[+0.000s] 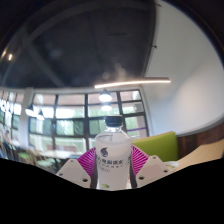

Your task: Pour water

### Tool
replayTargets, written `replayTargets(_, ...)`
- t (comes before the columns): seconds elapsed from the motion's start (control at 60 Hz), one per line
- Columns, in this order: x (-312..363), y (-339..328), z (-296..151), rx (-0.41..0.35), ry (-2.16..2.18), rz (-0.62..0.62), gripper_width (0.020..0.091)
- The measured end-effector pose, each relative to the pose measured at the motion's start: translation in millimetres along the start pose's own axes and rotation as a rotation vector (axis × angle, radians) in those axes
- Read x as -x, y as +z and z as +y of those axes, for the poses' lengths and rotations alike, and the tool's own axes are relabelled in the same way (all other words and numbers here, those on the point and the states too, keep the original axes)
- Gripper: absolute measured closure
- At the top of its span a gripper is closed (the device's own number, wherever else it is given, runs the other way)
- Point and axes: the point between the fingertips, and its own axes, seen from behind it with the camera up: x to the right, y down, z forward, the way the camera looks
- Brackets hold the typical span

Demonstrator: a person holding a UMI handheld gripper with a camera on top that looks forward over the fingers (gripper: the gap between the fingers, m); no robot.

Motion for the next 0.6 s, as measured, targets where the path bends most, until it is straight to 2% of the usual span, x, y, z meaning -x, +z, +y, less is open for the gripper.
replayTargets(0.167, -77.4, -19.5, 130.8, 0.23, -0.135, 0.075, 0.0653)
replayTargets(0.183, -86.4, -5.2, 150.1, 0.254, -0.132, 0.083, 0.0652)
replayTargets(0.267, -92.3, -26.8, 184.7, 0.32, -0.126, 0.09, 0.0653)
replayTargets(0.283, -100.1, -8.4, 201.0, 0.336, -0.118, 0.094, 0.0655)
replayTargets(0.35, -99.7, -21.8, 212.7, 0.398, -0.1, 0.096, 0.0654)
replayTargets(0.367, -96.8, -34.1, 221.6, 0.408, -0.095, 0.094, 0.0638)
replayTargets(0.383, -100.3, -17.4, 233.8, 0.405, -0.1, 0.086, 0.0645)
replayTargets(0.4, -99.2, -12.7, 226.4, 0.372, -0.104, 0.082, 0.0649)
replayTargets(0.467, -93.2, -33.7, 216.1, 0.384, -0.142, 0.067, 0.0653)
replayTargets(0.483, -95.5, -18.3, 228.8, 0.386, -0.144, 0.067, 0.0652)
replayTargets(0.583, -97.0, -23.5, 224.9, 0.375, -0.123, 0.082, 0.0653)
replayTargets(0.6, -94.2, -37.2, 210.0, 0.372, -0.125, 0.076, 0.065)
